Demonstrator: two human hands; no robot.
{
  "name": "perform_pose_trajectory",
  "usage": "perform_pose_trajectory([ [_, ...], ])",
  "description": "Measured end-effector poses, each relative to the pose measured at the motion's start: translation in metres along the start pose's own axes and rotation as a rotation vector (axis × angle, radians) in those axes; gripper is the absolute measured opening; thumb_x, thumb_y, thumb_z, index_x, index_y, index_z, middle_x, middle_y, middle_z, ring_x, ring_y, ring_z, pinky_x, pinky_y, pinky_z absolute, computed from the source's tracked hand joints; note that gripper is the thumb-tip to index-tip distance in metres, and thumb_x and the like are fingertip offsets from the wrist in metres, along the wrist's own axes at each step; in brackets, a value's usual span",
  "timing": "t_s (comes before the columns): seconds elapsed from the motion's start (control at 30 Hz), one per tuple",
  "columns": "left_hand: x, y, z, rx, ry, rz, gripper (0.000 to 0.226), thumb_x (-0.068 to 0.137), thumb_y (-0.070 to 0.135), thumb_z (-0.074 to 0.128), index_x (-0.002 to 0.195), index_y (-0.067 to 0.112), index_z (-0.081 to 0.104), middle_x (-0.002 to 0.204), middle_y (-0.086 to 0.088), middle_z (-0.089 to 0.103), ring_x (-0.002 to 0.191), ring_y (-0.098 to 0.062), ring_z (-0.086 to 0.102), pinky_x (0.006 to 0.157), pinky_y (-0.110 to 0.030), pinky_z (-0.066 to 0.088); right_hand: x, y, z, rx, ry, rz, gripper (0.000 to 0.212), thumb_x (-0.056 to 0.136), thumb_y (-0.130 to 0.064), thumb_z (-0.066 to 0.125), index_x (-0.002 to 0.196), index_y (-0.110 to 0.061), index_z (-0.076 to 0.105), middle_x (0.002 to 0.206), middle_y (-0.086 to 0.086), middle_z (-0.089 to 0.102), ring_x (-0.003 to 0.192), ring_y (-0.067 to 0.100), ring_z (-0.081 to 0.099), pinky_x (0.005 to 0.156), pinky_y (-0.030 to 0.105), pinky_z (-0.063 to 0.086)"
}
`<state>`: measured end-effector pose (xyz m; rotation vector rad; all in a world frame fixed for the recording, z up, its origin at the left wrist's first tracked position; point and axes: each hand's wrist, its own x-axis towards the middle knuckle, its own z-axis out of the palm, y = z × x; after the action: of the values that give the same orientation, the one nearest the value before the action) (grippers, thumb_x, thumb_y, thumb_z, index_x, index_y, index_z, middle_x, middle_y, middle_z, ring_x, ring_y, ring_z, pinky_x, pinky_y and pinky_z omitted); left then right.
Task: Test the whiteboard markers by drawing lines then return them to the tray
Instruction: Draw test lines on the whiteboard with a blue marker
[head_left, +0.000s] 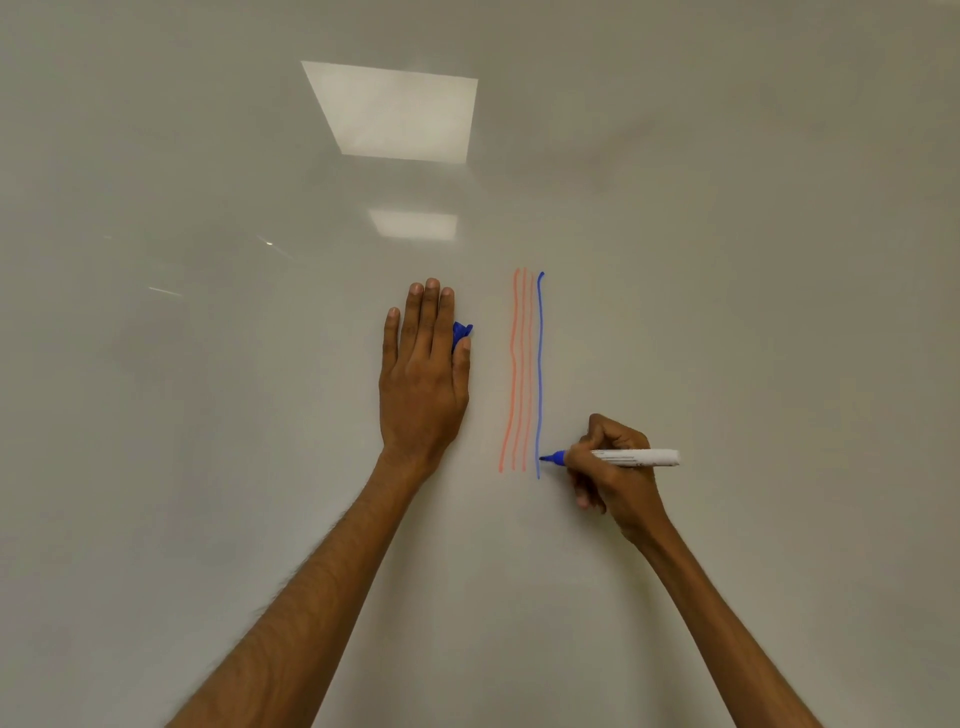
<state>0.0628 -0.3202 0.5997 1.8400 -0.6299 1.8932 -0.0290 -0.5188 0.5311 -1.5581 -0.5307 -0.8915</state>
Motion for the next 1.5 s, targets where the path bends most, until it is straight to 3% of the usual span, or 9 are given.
perform_pose_trajectory([
  [0.1,-0.001,0.0,-0.001,-0.008,-0.007,-0.006,0.053,0.107,0.027,0.033,0.154,0.005,0.025,0.162,-0.01,0.023,0.152,-0.021,0.014,0.125,-0.04,0.009,0.008,-0.007,-0.002,0.201,0.106,0.009,0.027,0.078,-0.011,0.068,0.066,-0.007,0.044,0.059,0.017,0.06,0.038,0.022,0.051,0.034,0.022,0.035],
  [0.2,0.0,0.001,-0.001,-0.009,-0.004,-0.007,0.053,0.106,0.027,0.034,0.154,0.005,0.026,0.162,-0.01,0.024,0.152,-0.021,0.015,0.125,-0.041,0.01,0.025,-0.022,-0.001,0.269,0.184,-0.011,0.032,0.092,0.004,0.059,0.066,-0.011,0.047,0.067,0.015,0.063,0.045,0.02,0.056,0.039,0.024,0.039],
  [0.37,0.0,0.001,-0.002,-0.012,-0.016,-0.009,0.053,0.106,0.028,0.033,0.154,0.005,0.027,0.162,-0.009,0.023,0.152,-0.02,0.015,0.124,-0.042,0.013,0.062,-0.057,0.007,0.395,0.286,-0.032,0.022,0.093,-0.001,0.061,0.075,-0.011,0.055,0.074,0.009,0.071,0.061,0.02,0.069,0.05,0.022,0.048],
  [0.5,0.0,0.0,-0.002,-0.013,-0.025,-0.015,0.053,0.106,0.03,0.031,0.154,0.005,0.028,0.162,-0.009,0.024,0.152,-0.02,0.015,0.125,-0.041,0.012,0.089,-0.079,0.014,0.336,0.272,-0.096,0.011,0.091,-0.004,0.066,0.082,-0.007,0.061,0.078,0.01,0.073,0.073,0.025,0.073,0.057,0.027,0.055],
  [1.1,0.0,0.001,-0.001,0.006,-0.008,-0.004,0.053,0.106,0.029,0.029,0.153,0.004,0.029,0.161,-0.01,0.025,0.151,-0.021,0.017,0.124,-0.041,0.012,0.103,-0.077,0.026,0.273,0.313,-0.126,0.009,0.088,-0.002,0.07,0.083,0.0,0.062,0.079,0.02,0.07,0.071,0.031,0.073,0.065,0.032,0.061],
  [1.5,0.0,0.001,-0.002,0.003,0.003,-0.001,0.052,0.106,0.027,0.031,0.152,0.003,0.03,0.161,-0.011,0.027,0.151,-0.022,0.019,0.124,-0.042,0.014,0.094,-0.074,0.027,0.237,0.289,-0.127,0.011,0.088,0.002,0.068,0.08,-0.001,0.062,0.071,0.012,0.072,0.066,0.026,0.073,0.062,0.029,0.06],
])
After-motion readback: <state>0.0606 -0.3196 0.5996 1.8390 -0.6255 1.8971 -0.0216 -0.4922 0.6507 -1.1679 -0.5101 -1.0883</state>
